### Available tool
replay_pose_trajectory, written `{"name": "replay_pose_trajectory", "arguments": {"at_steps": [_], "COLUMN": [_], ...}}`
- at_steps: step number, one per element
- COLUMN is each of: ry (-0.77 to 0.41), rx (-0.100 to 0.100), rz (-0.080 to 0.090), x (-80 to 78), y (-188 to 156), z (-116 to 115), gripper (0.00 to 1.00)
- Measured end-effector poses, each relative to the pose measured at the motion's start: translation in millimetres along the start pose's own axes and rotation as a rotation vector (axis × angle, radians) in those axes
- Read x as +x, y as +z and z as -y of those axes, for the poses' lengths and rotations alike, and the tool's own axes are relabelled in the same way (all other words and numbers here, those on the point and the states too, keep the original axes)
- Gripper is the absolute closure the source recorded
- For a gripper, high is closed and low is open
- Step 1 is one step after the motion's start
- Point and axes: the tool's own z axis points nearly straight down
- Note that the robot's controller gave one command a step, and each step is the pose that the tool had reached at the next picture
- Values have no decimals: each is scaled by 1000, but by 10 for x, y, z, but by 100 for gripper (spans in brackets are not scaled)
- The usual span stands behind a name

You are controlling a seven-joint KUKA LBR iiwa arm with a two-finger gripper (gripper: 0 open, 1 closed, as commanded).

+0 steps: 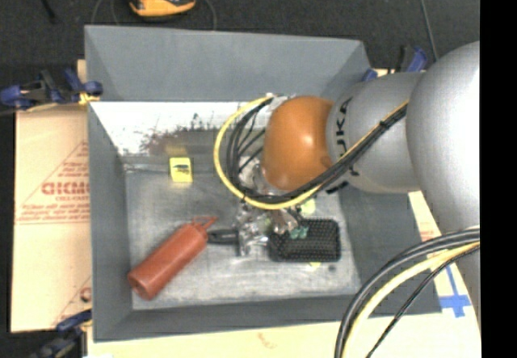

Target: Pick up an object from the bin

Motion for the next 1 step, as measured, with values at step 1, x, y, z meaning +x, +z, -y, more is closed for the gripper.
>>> {"name": "replay_pose_trajectory", "arguments": {"at_steps": [1], "ry": [-141], "rx": [3], "rz": [5], "x": [313], "y": [-1498], "z": [-46], "gripper": [100]}}
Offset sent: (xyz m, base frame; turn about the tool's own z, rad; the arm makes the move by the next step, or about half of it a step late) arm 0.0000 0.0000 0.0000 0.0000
